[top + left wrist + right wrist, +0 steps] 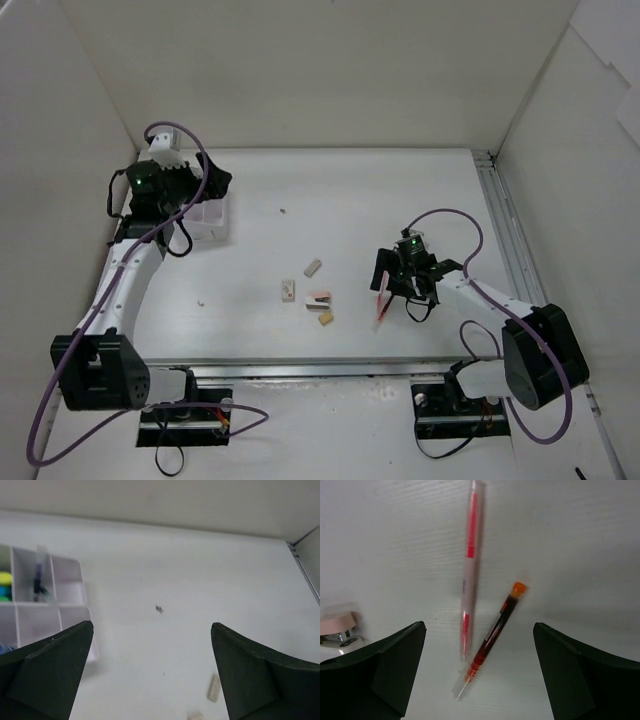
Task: Sort the stationery into containers
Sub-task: Pick up the pen from the center of the board.
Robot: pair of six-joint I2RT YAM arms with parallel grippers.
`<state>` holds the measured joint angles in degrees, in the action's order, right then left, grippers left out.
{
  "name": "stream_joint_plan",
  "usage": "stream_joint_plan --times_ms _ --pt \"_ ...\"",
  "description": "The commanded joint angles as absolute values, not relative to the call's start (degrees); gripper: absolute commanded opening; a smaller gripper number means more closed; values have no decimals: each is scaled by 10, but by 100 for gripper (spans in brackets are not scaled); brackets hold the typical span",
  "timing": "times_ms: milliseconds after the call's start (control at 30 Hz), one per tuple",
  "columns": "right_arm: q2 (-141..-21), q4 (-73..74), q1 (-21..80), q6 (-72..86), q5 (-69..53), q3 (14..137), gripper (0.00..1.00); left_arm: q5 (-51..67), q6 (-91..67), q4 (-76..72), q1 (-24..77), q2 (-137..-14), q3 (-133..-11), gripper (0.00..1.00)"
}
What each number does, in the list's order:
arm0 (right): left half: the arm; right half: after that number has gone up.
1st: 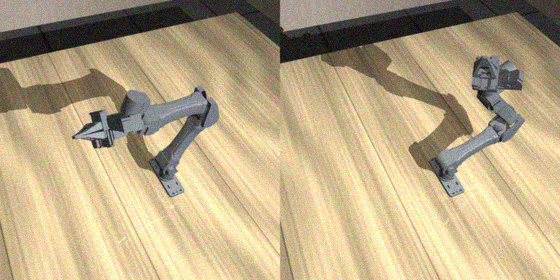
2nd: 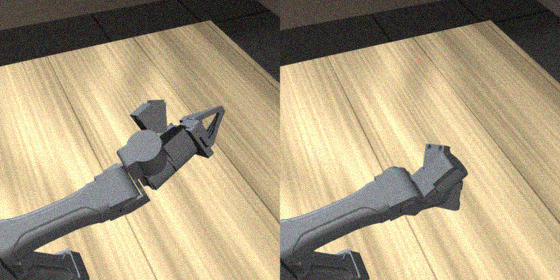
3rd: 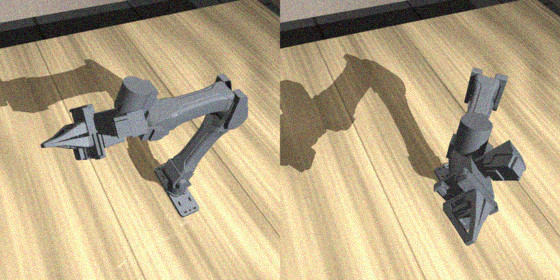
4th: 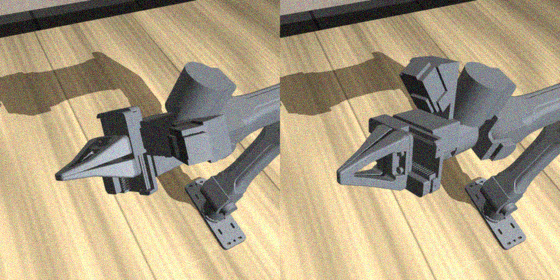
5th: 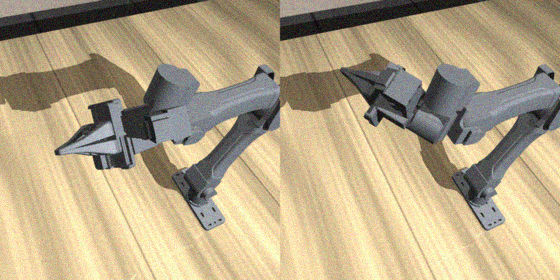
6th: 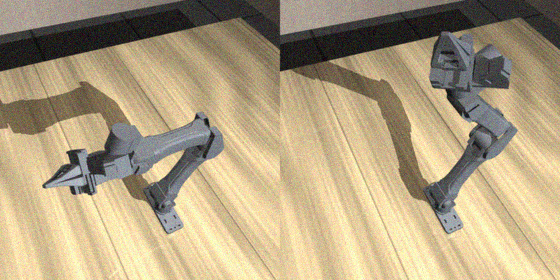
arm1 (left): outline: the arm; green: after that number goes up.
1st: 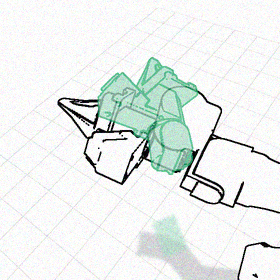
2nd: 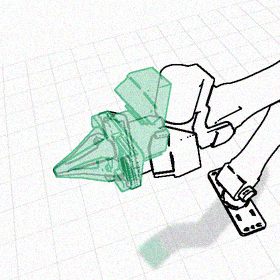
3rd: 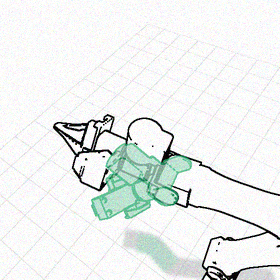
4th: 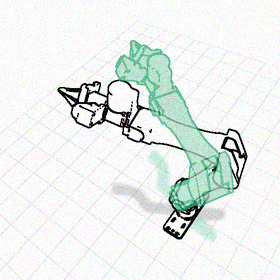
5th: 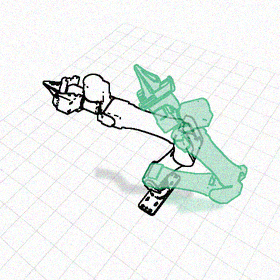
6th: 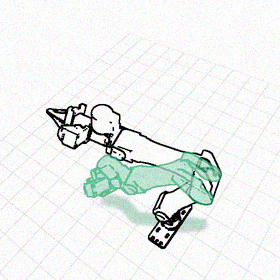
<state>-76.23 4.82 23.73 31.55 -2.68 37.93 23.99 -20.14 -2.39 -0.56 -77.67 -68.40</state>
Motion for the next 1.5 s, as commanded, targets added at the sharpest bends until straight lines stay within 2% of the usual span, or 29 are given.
stream_joint_plan --times_ms 0,67,267,400,633,733,767,833,867,1033,1133,1233,1333,1367,1433,1467 --pt "-727 59 242 394 -10 350 86 237 -240 -27 39 -708 -622 99" --pt "-715 66 255 413 -9 331 84 206 -237 16 56 -687 -593 100" --pt "-731 87 301 454 -4 323 70 124 -232 54 86 -620 -544 99" --pt "-751 111 329 482 25 326 60 113 -229 65 92 -605 -546 99" --pt "-770 219 406 568 97 342 50 91 -230 68 92 -585 -534 100" --pt "-801 229 422 600 96 345 36 74 -232 73 92 -576 -531 99" --pt "-809 231 426 605 96 345 26 71 -230 73 92 -573 -531 100" --pt "-823 237 444 622 97 345 19 70 -230 75 92 -570 -532 100" --pt "-824 242 450 626 99 345 0 69 -227 75 92 -568 -533 99" --pt "-763 274 461 616 112 368 0 94 -197 65 92 -578 -541 99" --pt "-706 335 461 574 110 403 0 175 -129 33 92 -591 -541 100" --pt "-661 380 442 497 75 459 0 345 -41 -29 98 -602 -526 99" --pt "-629 383 393 405 -29 508 0 440 67 -64 126 -609 -505 99" --pt "-627 381 378 388 -79 521 0 506 96 -66 145 -611 -501 99" --pt "-631 382 339 342 -138 567 0 556 181 -39 171 -614 -503 99" --pt "-635 380 311 335 -208 580 0 556 201 -33 185 -614 -504 99"
